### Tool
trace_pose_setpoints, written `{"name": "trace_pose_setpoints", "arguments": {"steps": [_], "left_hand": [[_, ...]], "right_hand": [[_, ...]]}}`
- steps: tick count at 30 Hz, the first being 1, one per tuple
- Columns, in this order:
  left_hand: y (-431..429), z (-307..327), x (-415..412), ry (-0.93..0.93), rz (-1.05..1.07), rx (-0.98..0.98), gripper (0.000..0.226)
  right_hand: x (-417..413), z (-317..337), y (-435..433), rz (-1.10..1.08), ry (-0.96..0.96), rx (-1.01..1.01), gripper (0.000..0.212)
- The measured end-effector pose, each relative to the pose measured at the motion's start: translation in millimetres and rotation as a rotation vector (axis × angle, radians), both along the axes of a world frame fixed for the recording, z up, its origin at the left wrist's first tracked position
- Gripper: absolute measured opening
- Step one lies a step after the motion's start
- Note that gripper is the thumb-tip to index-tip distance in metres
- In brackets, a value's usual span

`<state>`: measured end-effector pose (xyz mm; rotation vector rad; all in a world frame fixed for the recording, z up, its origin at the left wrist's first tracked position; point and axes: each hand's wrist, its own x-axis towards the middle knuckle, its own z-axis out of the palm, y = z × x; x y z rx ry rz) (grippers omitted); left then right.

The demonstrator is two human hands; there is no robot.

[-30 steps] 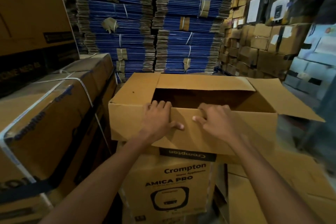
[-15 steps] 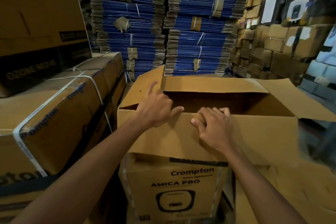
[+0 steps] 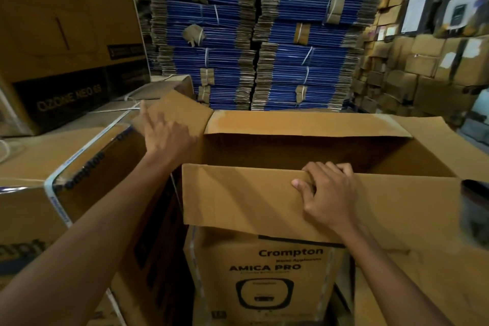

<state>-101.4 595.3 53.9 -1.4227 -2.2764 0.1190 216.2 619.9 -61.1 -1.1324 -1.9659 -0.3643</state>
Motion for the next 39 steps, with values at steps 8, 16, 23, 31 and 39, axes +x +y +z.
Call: {"name": "trace_pose_setpoints", "arguments": {"steps": [8,16,23,31,39], "left_hand": [[40,-39,3,-0.545,-0.057,0.025,0.095],[40,-57,9,-0.61,-0.05,0.046,0.094],[33,-58,10,-0.623,-0.061,0.083,0.086],[29,-61,8,-0.608,-0.065,0.106,0.089],[24,-68,8,-0.577,-0.055,0.116,0.094]], "right_hand": [[3,1,-4,0.022,0.004,-0.004,0.032],[0,14,-10,-0.01,0.025,-0.165,0.036],[-29,84,21,-0.025,0.036,-0.772,0.026],[-64,89,71,-0.067,0.043,-0.643,0.049],[-80,118,133,-0.138,-0.137,-0.3,0.076]]}}
